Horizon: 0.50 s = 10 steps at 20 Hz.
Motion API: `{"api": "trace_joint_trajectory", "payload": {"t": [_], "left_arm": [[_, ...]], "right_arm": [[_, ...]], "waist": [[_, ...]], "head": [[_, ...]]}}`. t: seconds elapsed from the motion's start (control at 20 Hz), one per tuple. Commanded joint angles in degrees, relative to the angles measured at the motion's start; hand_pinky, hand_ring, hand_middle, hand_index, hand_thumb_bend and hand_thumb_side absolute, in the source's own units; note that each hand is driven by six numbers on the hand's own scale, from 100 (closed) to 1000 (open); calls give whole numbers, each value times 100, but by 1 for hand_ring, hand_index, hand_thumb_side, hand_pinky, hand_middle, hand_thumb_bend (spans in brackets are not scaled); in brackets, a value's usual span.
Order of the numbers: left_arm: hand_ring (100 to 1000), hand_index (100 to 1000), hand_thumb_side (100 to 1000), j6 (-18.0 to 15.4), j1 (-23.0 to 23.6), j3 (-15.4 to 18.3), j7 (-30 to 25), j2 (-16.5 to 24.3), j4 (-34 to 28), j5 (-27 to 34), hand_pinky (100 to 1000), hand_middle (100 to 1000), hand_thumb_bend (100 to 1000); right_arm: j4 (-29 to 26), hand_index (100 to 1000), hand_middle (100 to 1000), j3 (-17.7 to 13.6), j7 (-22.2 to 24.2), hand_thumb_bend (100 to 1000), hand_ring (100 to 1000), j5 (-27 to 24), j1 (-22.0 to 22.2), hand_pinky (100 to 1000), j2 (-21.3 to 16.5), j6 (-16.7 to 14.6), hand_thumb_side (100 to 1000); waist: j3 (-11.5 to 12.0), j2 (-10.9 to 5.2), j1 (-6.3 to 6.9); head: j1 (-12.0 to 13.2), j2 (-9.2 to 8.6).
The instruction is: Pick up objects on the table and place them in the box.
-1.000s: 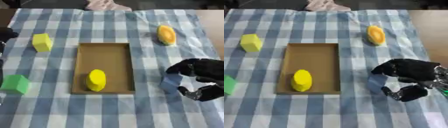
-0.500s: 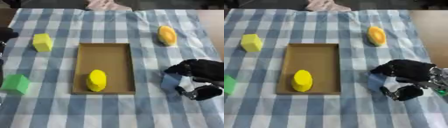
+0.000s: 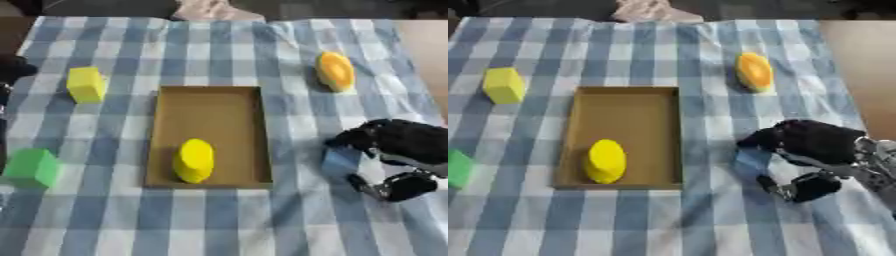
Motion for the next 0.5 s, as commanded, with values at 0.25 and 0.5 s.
{"api": "trace_joint_trajectory", "payload": {"t": [0.25,0.5], "left_arm": [[712,828,676,13,-49,23,-8,58,-120,24,928,648,100],[713,828,675,14,-43,31,-3,61,-120,16,928,648,100]], "right_arm": [[-406,700,391,-92,-356,100,366,-538,87,744,-222,-28,213],[-736,693,374,-302,-370,100,359,-1073,112,747,-359,106,200]], "waist": [[-10,-89,-1],[-31,-102,4]], "head": [[12,-102],[20,-103]]}}
